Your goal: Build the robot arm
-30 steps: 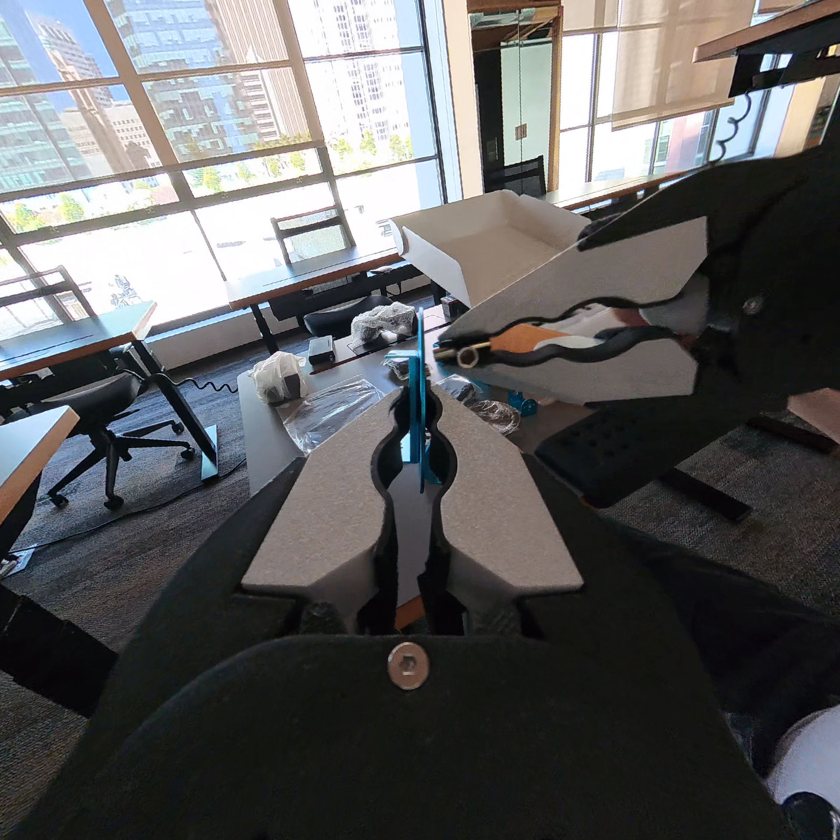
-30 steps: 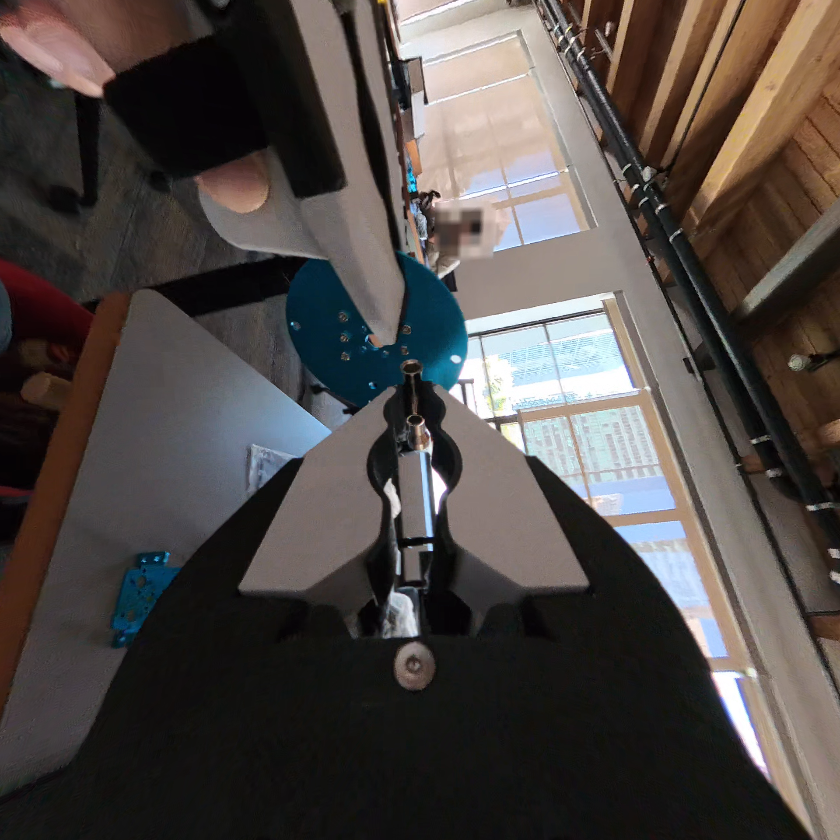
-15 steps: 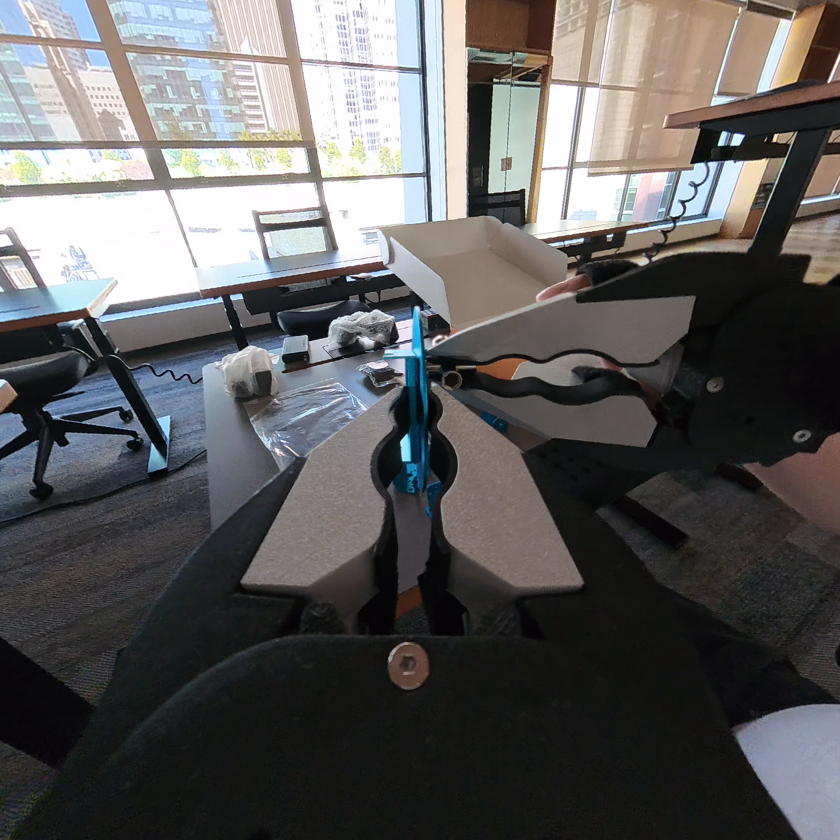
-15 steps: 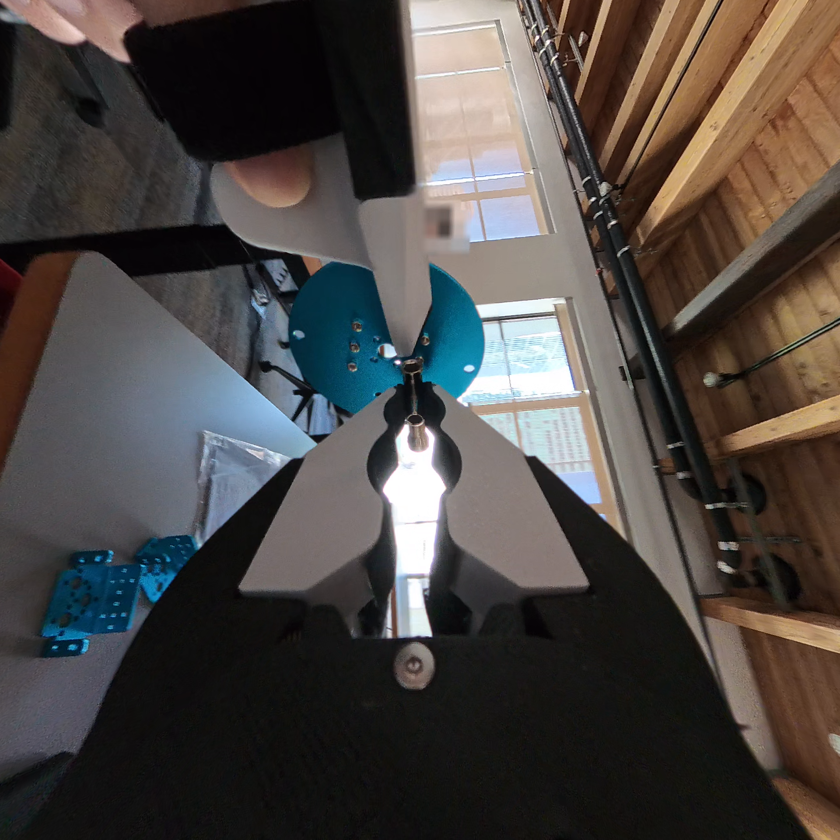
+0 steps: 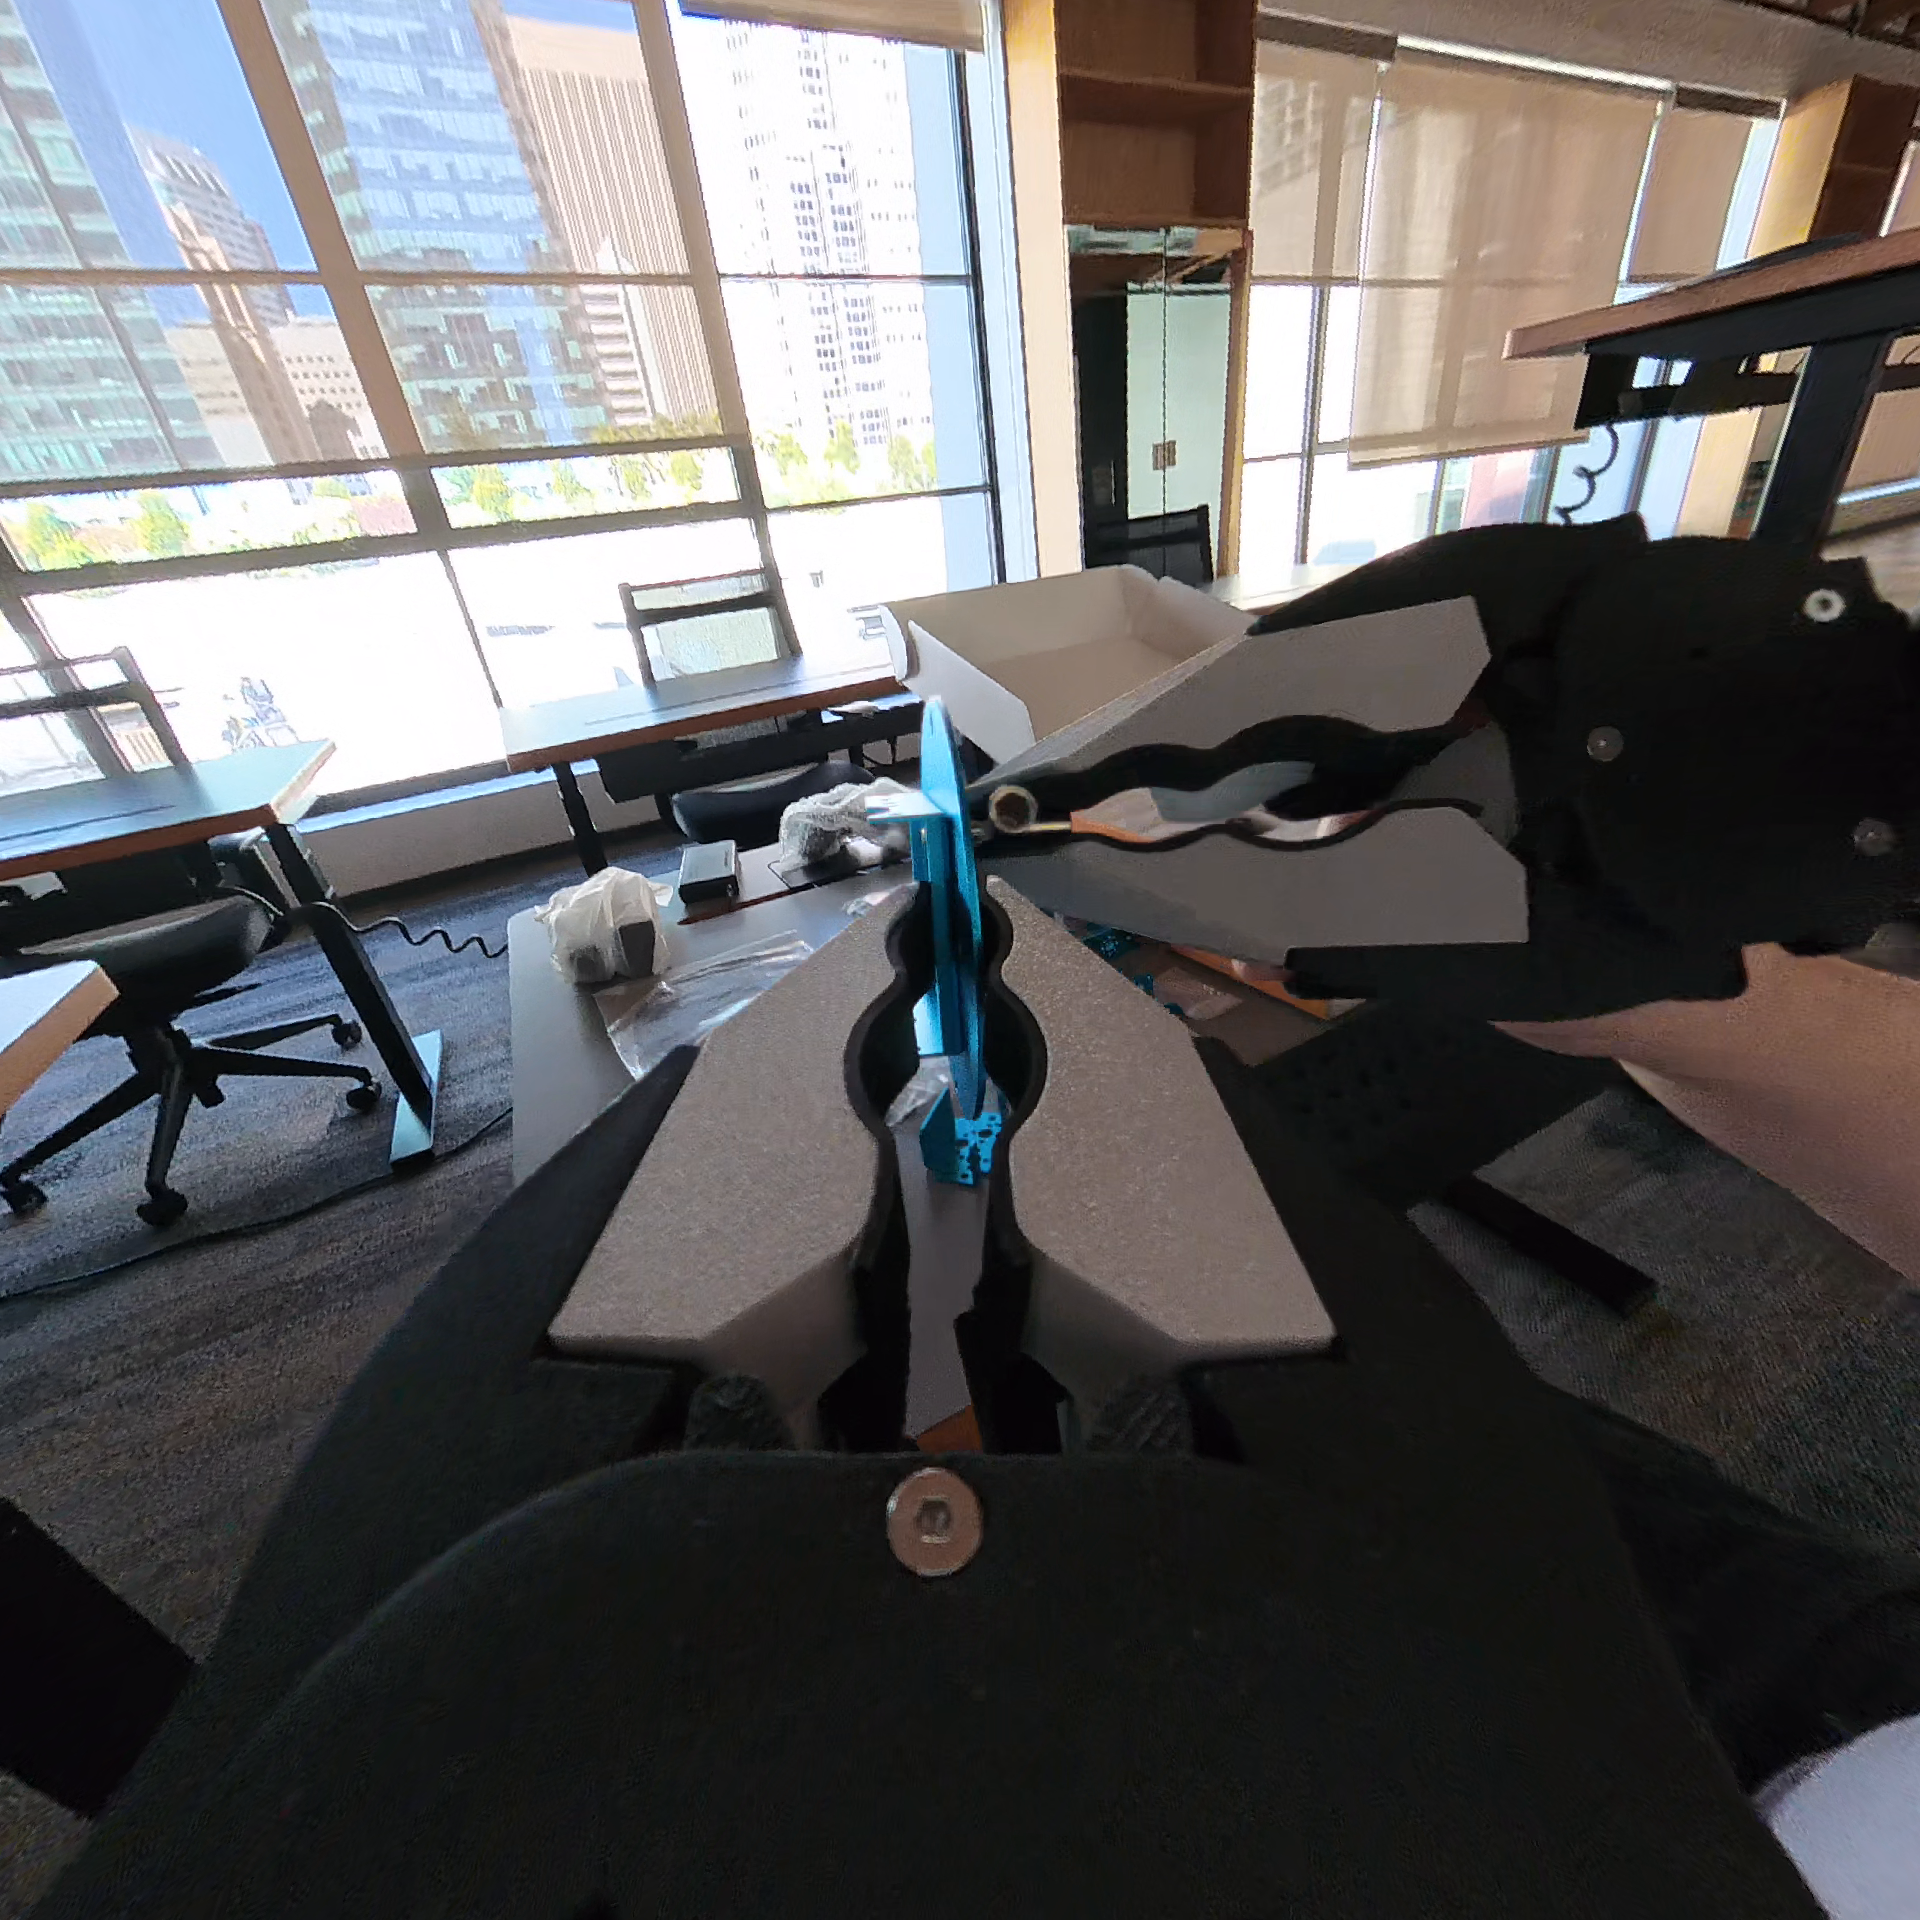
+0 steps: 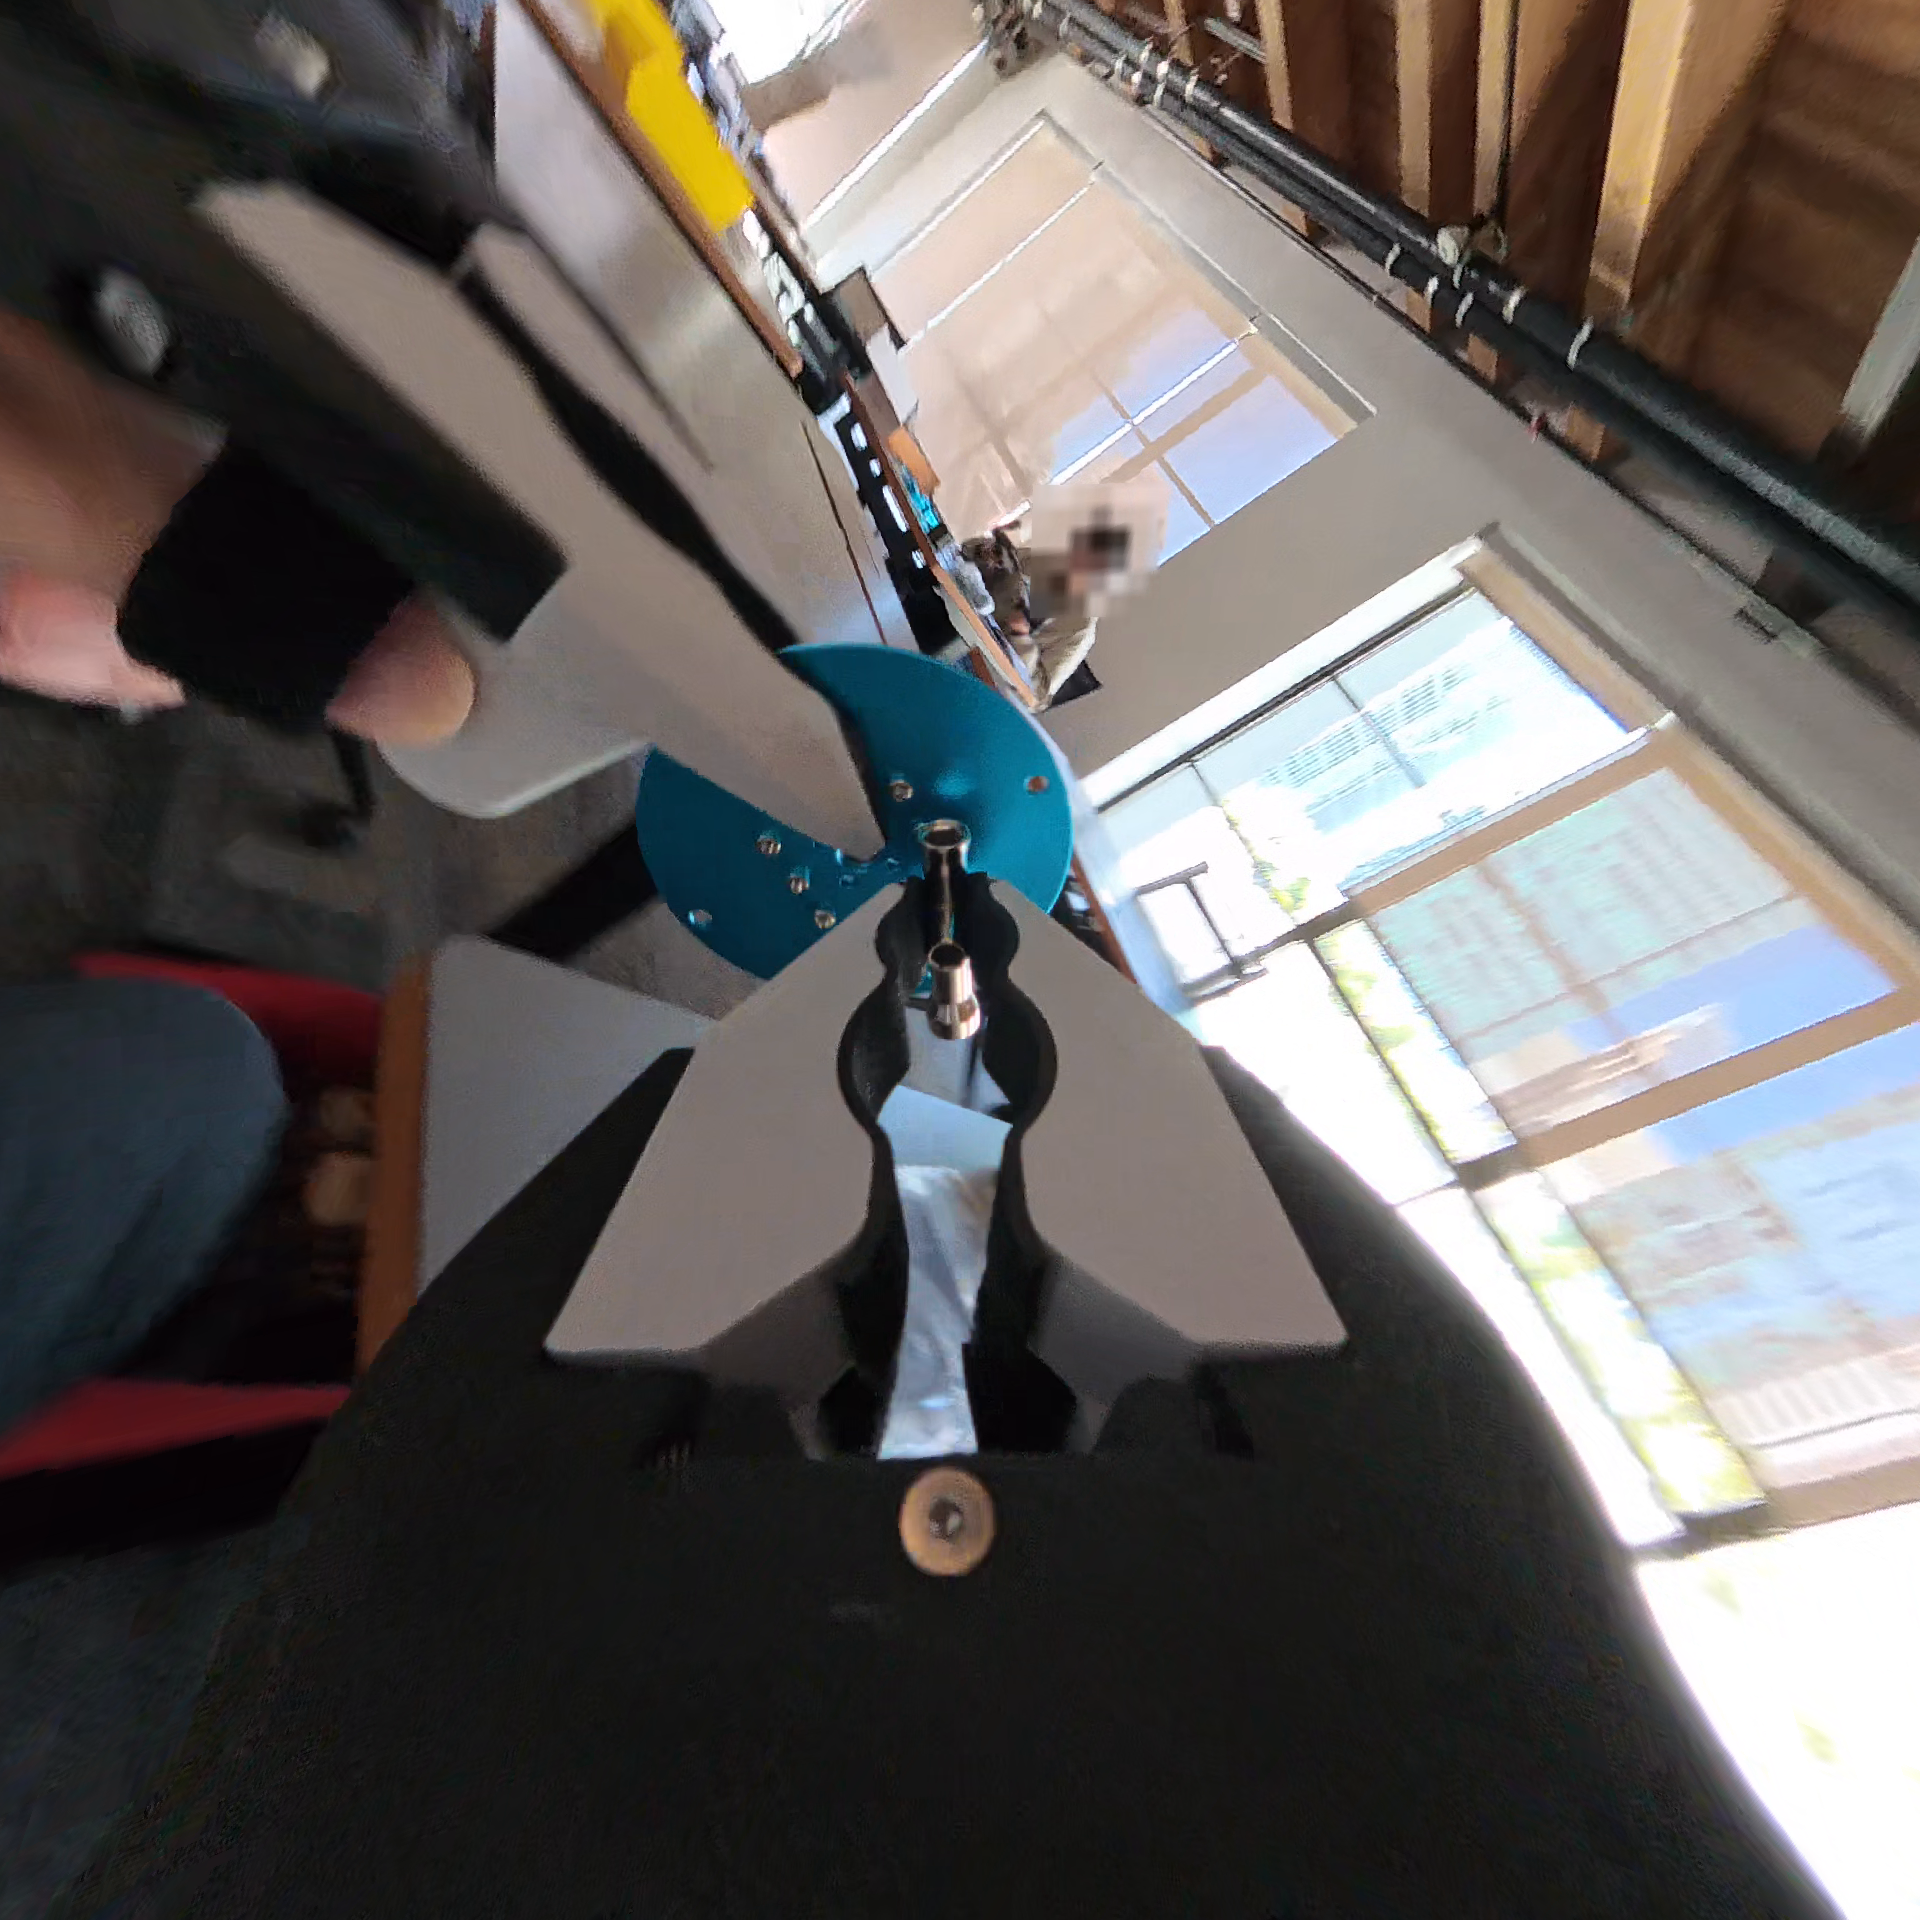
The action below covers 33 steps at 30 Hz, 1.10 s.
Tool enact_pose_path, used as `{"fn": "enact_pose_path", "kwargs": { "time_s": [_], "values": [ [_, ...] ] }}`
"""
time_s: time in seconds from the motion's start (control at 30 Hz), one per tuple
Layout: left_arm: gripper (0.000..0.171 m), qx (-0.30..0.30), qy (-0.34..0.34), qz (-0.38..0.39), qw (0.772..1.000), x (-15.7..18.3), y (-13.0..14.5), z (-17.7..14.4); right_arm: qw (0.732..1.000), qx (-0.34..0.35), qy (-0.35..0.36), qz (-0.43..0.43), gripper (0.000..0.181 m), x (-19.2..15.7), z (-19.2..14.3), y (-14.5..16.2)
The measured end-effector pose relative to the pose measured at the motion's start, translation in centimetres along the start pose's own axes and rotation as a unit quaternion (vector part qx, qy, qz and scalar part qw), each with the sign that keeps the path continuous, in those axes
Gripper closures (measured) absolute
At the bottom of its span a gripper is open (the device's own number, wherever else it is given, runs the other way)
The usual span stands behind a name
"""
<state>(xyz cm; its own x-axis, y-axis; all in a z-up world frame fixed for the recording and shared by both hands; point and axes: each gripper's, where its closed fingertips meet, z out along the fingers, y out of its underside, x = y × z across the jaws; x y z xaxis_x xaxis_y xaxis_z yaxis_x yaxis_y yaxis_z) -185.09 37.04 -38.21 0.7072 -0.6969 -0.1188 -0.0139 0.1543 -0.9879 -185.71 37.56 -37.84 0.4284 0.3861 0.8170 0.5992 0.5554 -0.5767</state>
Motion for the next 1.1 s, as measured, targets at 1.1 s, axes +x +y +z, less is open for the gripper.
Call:
{"fn": "enact_pose_path", "kwargs": {
  "time_s": [1.1],
  "values": [
    [0.168,0.036,-0.116,0.219,0.968,-0.7,-0.4,0.8,0.517,0.239,-0.249,0.783,0.173,-0.1,1.2,0.5]
  ]
}}
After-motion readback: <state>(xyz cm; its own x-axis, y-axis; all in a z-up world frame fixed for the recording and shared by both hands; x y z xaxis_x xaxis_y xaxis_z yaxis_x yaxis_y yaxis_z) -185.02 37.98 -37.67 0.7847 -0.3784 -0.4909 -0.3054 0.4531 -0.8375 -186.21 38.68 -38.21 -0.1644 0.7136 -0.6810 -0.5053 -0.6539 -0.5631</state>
